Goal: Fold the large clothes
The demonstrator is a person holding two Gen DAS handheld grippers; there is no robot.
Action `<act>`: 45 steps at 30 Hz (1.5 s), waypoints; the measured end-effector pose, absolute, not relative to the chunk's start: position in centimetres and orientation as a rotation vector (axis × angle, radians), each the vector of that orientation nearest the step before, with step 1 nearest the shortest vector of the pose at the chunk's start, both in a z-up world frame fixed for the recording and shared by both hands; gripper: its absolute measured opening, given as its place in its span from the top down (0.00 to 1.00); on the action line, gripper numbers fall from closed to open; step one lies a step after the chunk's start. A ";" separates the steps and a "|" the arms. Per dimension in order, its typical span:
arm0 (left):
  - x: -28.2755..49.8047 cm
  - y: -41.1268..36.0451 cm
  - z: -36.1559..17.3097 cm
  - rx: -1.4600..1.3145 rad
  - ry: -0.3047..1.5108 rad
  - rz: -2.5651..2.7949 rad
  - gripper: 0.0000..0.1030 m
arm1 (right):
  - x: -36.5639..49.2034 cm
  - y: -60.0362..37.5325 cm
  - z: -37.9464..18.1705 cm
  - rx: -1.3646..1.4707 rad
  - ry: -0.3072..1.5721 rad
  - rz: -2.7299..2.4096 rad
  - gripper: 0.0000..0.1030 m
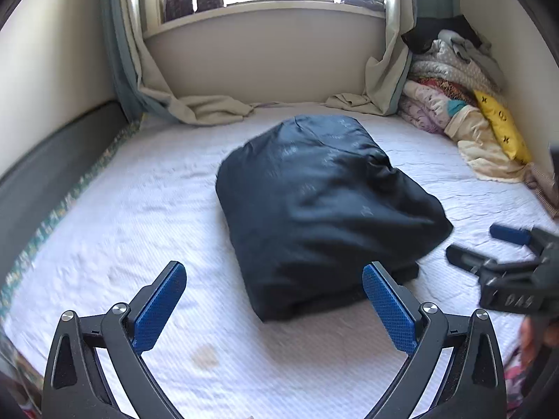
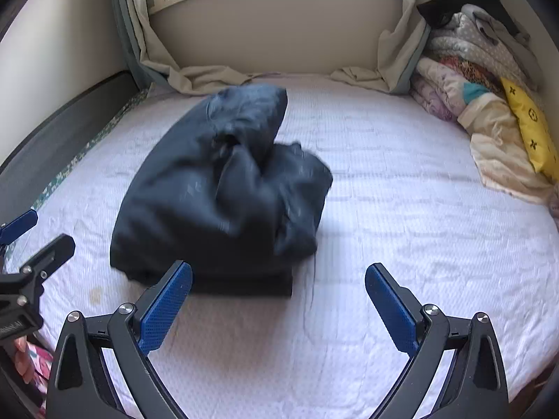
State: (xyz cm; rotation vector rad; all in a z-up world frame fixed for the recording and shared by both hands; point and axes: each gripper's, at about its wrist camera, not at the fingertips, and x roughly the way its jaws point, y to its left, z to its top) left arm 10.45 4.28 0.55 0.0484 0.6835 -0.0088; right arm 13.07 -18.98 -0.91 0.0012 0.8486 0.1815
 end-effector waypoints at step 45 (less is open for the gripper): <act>8.0 3.4 -2.5 0.036 0.710 0.061 0.01 | 9.5 -19.9 -4.1 -0.013 0.875 0.159 0.04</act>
